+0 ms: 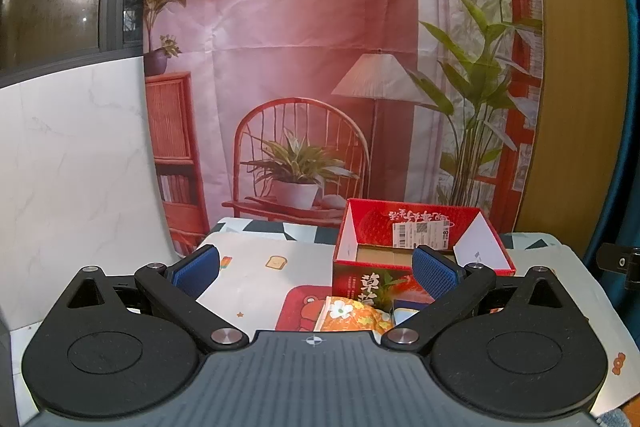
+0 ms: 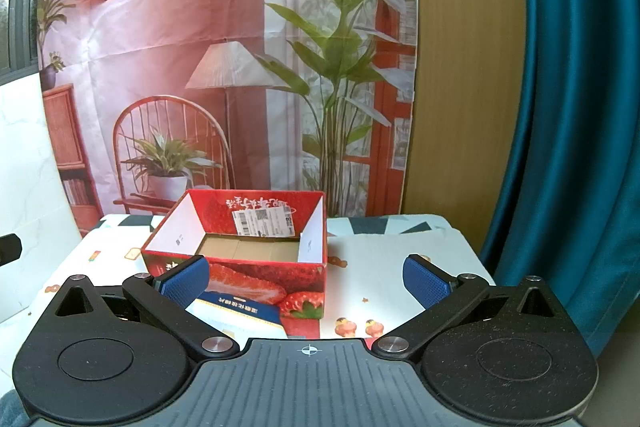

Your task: Organize soft objects

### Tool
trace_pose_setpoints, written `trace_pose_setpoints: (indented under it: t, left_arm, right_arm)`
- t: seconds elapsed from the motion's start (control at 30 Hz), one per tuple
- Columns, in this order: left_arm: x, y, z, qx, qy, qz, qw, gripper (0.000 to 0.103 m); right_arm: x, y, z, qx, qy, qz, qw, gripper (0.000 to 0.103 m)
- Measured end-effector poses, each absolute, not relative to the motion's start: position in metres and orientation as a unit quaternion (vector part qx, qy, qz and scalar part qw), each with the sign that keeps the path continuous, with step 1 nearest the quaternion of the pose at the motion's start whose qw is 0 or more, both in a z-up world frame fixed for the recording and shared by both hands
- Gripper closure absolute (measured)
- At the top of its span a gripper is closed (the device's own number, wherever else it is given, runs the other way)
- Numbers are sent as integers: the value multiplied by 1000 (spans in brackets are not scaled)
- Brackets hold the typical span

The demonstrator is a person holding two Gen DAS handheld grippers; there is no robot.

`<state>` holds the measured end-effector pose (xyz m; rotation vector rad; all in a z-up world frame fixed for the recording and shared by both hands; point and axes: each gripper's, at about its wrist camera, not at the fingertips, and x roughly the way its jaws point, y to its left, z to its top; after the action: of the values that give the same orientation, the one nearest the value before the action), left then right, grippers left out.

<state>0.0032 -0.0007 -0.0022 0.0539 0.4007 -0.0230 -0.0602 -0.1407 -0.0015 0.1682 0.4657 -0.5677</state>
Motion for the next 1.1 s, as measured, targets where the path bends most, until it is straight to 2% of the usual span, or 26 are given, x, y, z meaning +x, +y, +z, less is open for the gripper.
trace_pose_setpoints:
  t: [1.1]
  left_arm:
    - [3,1,-6,26,199,-13,980,0]
  right_arm:
    - [-59,-141,-2,83,229,-277,929,0]
